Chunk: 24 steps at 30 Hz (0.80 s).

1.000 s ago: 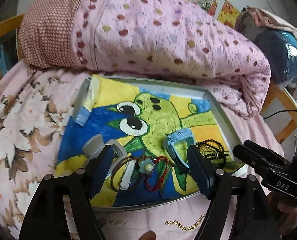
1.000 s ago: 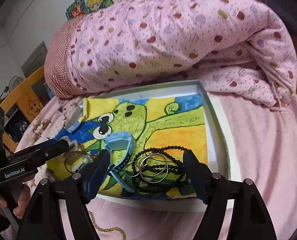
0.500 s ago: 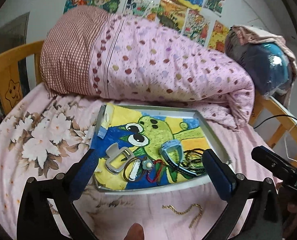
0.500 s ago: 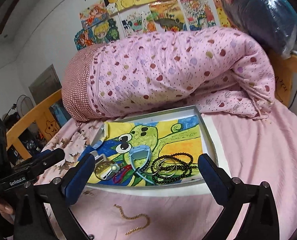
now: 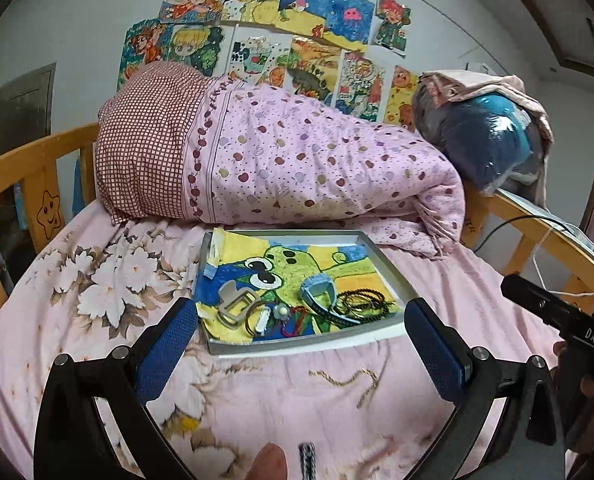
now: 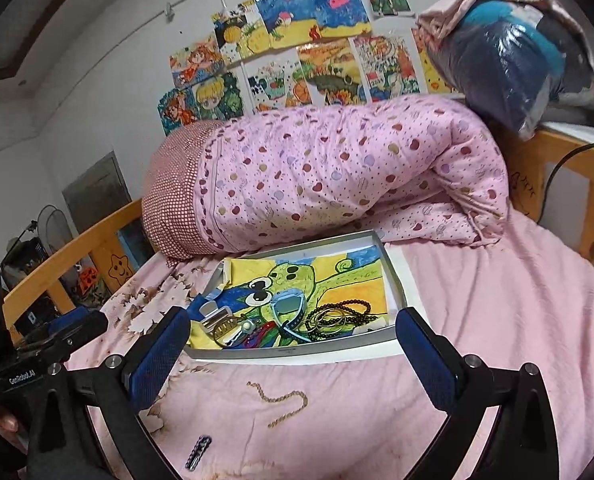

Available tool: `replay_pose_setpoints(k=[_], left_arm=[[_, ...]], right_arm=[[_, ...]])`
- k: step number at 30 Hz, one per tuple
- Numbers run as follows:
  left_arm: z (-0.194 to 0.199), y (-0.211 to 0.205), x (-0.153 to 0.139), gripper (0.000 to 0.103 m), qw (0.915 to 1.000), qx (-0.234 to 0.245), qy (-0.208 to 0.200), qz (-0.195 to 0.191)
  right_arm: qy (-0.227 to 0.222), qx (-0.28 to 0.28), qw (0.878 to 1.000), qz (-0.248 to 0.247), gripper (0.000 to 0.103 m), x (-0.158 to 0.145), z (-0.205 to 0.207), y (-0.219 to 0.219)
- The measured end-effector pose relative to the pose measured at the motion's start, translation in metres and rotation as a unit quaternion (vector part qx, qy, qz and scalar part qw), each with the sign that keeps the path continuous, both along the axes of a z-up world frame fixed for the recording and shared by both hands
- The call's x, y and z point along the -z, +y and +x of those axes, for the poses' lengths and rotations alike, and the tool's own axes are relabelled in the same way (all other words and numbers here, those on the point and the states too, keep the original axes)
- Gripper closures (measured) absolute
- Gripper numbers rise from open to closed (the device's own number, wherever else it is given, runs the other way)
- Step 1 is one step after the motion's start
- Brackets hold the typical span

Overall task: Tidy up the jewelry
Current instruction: 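Withdraw both tools toward the black-and-white beaded bracelet and gold chain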

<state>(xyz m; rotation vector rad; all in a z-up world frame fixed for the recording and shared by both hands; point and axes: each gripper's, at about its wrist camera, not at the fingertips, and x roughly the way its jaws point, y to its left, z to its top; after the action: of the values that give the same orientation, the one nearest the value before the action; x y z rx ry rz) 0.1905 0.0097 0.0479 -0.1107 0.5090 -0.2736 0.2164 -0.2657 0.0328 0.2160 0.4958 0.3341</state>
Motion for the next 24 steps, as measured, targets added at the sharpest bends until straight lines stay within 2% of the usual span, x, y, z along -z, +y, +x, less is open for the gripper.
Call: replay_pose_setpoints(k=[7, 11, 15, 24], left_arm=[[-0.033, 0.005, -0.002, 0.002, 0.9999, 0.006, -0.002, -0.015], [-0.046, 0.01, 0.005, 0.002, 0.9998, 0.008, 0.012, -0.016], [-0.06, 0.014, 0.022, 0.002, 0.9996, -0.005, 0.025, -0.01], [-0.074, 0.015, 0.076, 0.002, 0.9952, -0.016, 0.095, 0.014]], right_arm=[[-0.013, 0.0, 1.0, -0.017, 0.0, -0.007, -0.033, 0.001], [-0.008, 0.001, 1.0, -0.025, 0.0, 0.0, -0.05, -0.001], [0.006, 0.0, 0.999, -0.033, 0.0, 0.013, -0.059, -0.001], [0.046, -0.014, 0.997, -0.06, 0.0, 0.056, -0.071, 0.008]])
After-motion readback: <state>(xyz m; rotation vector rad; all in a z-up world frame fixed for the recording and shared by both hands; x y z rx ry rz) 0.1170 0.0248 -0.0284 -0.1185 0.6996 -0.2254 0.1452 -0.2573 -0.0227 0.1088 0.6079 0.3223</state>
